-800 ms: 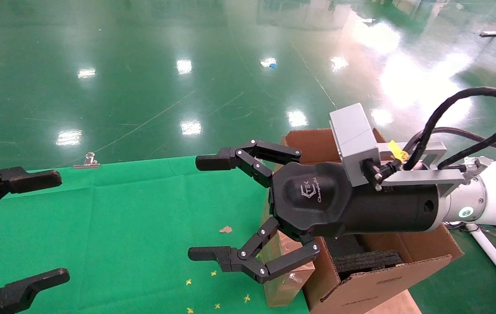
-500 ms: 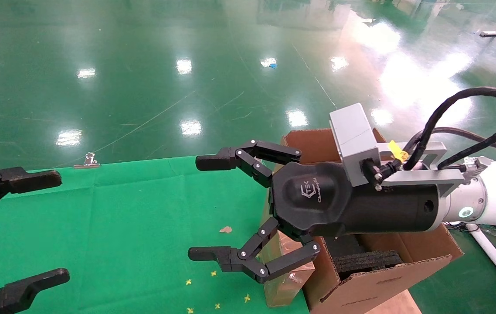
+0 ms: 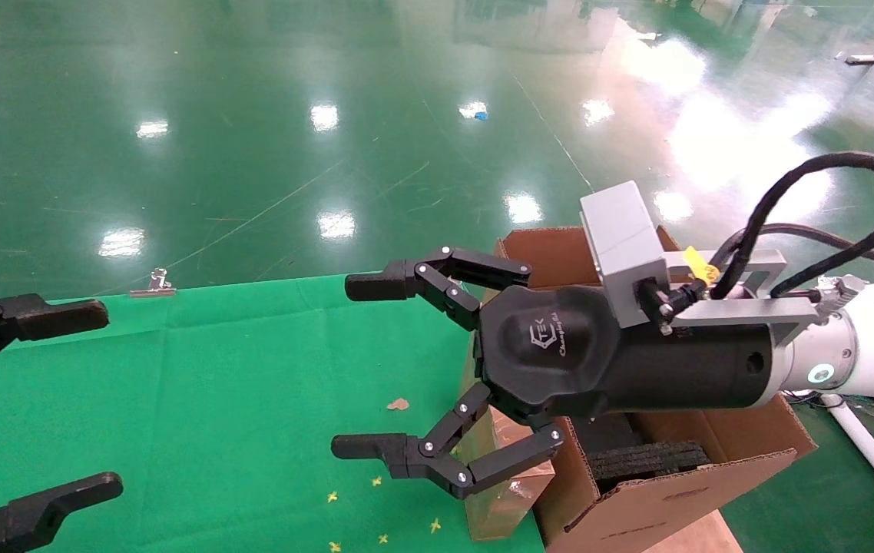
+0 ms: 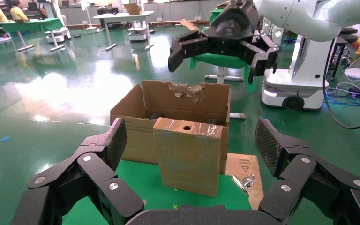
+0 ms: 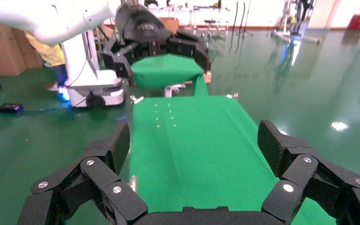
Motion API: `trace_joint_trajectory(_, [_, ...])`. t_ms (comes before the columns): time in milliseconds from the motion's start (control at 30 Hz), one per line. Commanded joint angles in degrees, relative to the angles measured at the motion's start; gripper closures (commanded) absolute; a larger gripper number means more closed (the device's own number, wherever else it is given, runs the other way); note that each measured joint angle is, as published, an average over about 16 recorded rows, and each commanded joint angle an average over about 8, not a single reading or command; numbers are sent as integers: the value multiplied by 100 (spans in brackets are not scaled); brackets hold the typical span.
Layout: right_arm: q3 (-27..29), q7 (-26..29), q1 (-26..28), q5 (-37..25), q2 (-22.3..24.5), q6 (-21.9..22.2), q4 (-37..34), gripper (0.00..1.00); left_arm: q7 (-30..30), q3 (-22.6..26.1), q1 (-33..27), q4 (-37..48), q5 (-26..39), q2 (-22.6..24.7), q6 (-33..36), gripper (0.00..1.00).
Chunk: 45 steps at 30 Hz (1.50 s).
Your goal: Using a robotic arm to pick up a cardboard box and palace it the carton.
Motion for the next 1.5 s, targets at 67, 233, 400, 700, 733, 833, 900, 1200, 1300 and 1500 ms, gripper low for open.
trace_joint_trajectory(67, [-88, 93, 45, -150, -3, 20, 30, 0, 1, 0, -1, 1, 0, 0, 1, 0])
trace_joint_trajectory(233, [-586, 565, 566, -1078, -132, -49, 227, 0, 2, 3, -2, 3, -1, 0, 1, 0])
trace_joint_trajectory(400, [-1290, 1147, 1319, -2252, -472, -275, 298, 0, 4, 5, -3, 3, -3, -1, 0, 0])
trace_joint_trajectory(700, [-2566, 1887, 2774, -3723, -956, -497, 311, 0, 6, 9, -4, 4, -5, -2, -1, 0])
trace_joint_trajectory(733, [-2739, 1969, 2969, -3830, -987, -515, 308, 0, 6, 10, -4, 4, -6, -3, -1, 0])
trace_joint_trajectory(833, [-3304, 2238, 3558, -4038, -1037, -559, 297, 0, 6, 11, -4, 4, -7, -3, -2, 0])
trace_joint_trajectory(900, [-3691, 2418, 3947, -4089, -1030, -572, 290, 0, 7, 12, -4, 4, -7, -4, -2, 0])
trace_joint_trajectory(1200, [-5492, 2869, 5428, -4068, -977, -572, 295, 0, 9, 16, -5, 4, -10, -5, -4, 0])
trace_joint_trajectory(1300, [-6023, 2912, 5664, -3919, -989, -546, 303, 0, 10, 17, -6, 4, -11, -6, -5, 0])
trace_joint_trajectory(1500, [-6786, 2960, 5934, -3698, -1064, -462, 315, 0, 11, 20, -6, 4, -13, -7, -6, 0])
